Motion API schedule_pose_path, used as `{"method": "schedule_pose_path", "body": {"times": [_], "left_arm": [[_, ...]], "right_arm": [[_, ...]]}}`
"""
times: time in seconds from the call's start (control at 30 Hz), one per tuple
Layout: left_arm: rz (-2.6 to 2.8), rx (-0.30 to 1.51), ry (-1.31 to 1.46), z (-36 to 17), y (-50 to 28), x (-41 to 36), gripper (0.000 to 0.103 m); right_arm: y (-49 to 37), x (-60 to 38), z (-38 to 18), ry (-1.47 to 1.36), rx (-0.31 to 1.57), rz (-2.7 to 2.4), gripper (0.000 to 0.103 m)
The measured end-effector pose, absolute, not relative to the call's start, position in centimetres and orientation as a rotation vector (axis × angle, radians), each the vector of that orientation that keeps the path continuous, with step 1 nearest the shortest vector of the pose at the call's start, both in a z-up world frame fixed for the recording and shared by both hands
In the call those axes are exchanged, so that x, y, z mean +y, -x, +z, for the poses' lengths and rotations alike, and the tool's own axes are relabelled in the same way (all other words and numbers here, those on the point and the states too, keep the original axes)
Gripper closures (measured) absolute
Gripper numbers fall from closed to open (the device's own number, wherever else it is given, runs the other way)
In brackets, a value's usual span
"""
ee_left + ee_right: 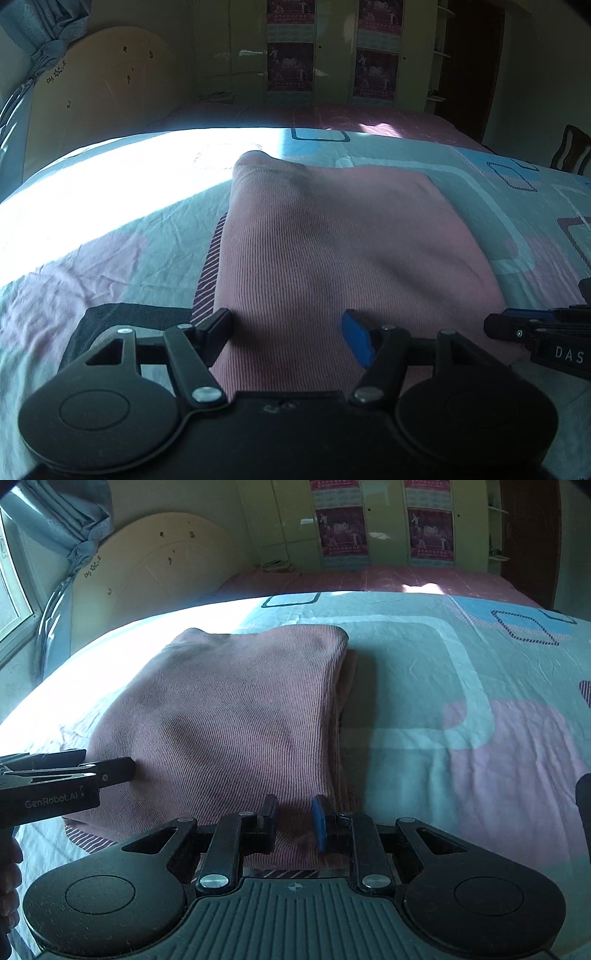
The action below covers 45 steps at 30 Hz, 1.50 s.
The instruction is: Fold small clothes
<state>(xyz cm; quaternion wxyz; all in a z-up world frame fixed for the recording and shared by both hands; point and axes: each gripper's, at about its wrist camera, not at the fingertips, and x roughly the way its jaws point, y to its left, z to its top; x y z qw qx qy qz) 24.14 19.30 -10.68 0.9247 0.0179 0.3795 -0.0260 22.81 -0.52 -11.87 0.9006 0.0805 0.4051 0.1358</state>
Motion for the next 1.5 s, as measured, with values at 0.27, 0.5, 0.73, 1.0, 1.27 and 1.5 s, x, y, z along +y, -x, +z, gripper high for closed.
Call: {"method": "schedule_pose_path", "body": {"times": [0.27,0.5,0.73,1.0,1.27,1.5], "left_arm": [[-0.051,0.786,-0.072,-11.5,-23.7,19.3,0.035],[-0.07,0.772,-0.024,-9.4,-22.6,20.2,0.031],[-0.1,0.778,-0.004,-6.9,-20.7,20.3,0.005],[-0.065,0.829,-0.035,-5.5,-19.0,19.4,0.0],[-0.021,0.733,-0.121,-2.5,-14.4,18.3,0.0],[0.062,0.613,-0.124,1.8,-7.8,17.0,0.0]], "right_arm": [[-22.7,0.1,-12.7,-0.159,0.881,0.255,0.083],[-21.8,-0.8,-10.7,-0.28,0.889,0.266,0.082],[-19.4,-1.3,-8.7,-0.348,0.885,0.257,0.026],[-15.1,-1.3,-6.7,-0.343,0.88,0.269,0.026],[-10.8,-1.0,-3.5,-0.251,0.847,0.318,0.023],[-5.2,-1.3,0.3,-0.098,0.724,0.333,0.01]]}}
